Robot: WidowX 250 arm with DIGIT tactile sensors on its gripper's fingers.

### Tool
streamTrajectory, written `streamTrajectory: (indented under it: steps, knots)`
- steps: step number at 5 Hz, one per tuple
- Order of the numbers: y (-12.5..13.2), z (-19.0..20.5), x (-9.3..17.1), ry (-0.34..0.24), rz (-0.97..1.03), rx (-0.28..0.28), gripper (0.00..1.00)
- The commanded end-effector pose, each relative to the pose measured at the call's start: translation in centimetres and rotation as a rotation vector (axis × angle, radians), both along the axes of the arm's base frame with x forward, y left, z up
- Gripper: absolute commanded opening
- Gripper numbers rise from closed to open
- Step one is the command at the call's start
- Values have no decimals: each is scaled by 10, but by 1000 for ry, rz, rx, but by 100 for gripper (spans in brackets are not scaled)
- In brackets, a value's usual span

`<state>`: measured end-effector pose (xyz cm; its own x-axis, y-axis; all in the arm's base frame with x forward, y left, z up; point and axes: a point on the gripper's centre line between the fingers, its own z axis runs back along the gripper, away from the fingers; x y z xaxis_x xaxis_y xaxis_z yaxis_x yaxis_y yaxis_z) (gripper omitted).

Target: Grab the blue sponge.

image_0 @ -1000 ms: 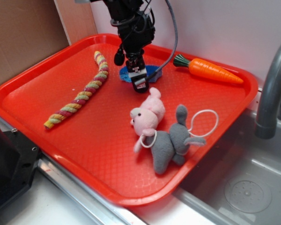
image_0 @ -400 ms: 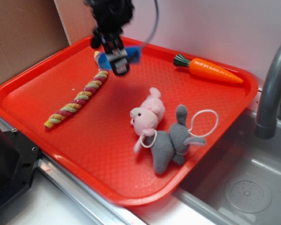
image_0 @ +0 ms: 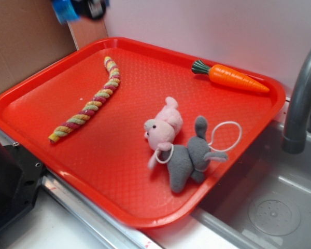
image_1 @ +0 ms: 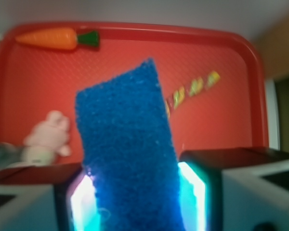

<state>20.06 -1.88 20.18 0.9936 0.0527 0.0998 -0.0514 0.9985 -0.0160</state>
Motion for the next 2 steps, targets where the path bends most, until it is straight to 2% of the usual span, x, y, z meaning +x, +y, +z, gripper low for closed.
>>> streamTrajectory:
  steps: [1,2]
  knots:
    - [-32,64,-1,-36,128,-24,0]
    - [-36,62,-15,-46,122,4,0]
